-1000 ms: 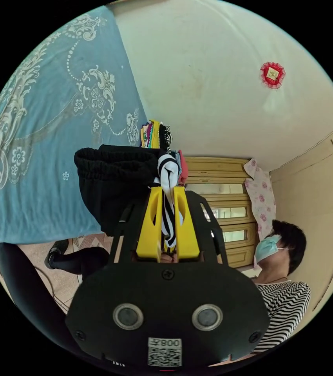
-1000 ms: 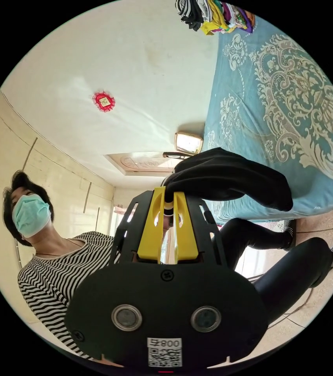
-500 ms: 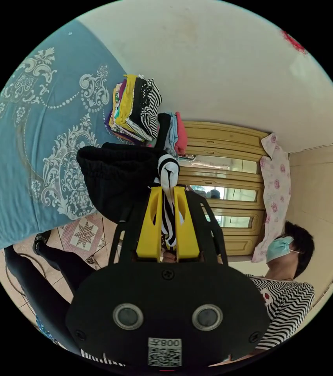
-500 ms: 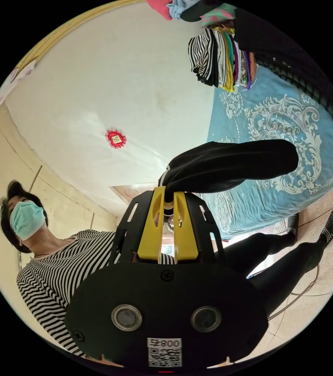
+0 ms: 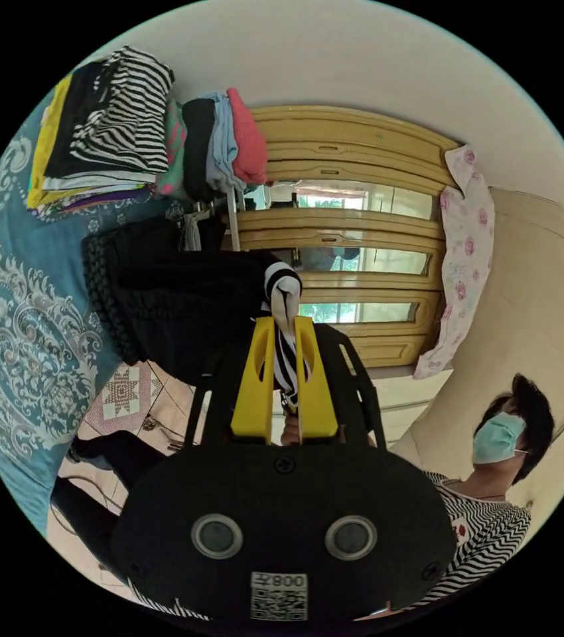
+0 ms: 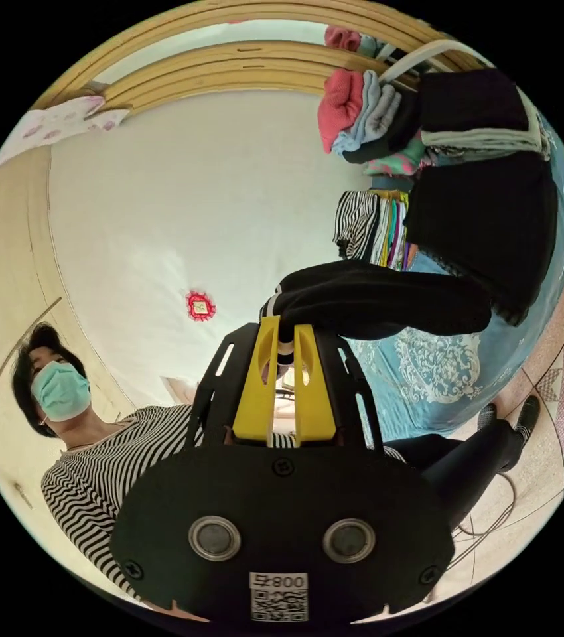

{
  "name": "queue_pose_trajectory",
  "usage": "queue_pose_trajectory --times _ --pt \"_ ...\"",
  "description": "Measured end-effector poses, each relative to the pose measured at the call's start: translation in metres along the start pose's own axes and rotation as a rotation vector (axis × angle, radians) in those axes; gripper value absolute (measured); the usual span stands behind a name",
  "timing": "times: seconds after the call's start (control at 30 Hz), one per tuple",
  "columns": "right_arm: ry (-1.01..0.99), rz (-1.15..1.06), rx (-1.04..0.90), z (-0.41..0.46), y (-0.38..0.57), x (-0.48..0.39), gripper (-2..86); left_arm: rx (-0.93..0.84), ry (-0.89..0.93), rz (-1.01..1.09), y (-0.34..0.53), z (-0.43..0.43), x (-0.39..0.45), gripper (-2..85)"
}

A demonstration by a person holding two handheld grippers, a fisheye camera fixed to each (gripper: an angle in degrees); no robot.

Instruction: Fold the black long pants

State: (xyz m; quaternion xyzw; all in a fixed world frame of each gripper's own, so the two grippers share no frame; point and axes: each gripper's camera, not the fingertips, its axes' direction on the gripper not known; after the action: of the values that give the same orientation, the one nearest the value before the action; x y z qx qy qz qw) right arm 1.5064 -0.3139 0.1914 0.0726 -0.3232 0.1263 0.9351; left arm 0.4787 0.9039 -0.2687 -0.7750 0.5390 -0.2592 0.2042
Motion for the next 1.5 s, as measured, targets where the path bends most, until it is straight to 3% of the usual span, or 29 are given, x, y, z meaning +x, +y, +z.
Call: queue_pose_trajectory --times 0.23,0.5,0.67,0.83,0.97,1.3,1.5 --pt "0.03 -0.094 0.152 -0.103 -0.106 -0.044 0.8 -0.143 -0.007 0.111 -0.144 0.167 -0.031 5.3" --pt "0.121 -0.278 0.189 -0.214 -0.261 -0.102 1.1 -0.16 0.012 0.242 -0.282 0.351 -0.07 5.4" --pt "0.229 -0.205 0.133 -0.247 -0.33 -0.074 1.5 -0.202 -0.149 0.191 -0.34 0.441 -0.171 5.4" --pt "0.313 0.157 0.039 -0.257 -0.369 0.045 2.1 -0.323 -0.452 -0.033 -0.354 0.494 -0.311 5.3" --pt "0.293 0.285 -0.019 -0.255 -0.375 0.082 2.6 -0.294 -0.404 -0.102 -0.349 0.507 -0.376 5.9" --pt "0.236 0.31 0.019 -0.274 -0.392 0.065 5.7 -0.232 -0.43 0.031 -0.347 0.524 -0.402 5.2" --pt "0.254 0.328 0.164 -0.302 -0.384 0.037 2.6 -0.266 -0.535 0.205 -0.345 0.568 -0.389 1.0"
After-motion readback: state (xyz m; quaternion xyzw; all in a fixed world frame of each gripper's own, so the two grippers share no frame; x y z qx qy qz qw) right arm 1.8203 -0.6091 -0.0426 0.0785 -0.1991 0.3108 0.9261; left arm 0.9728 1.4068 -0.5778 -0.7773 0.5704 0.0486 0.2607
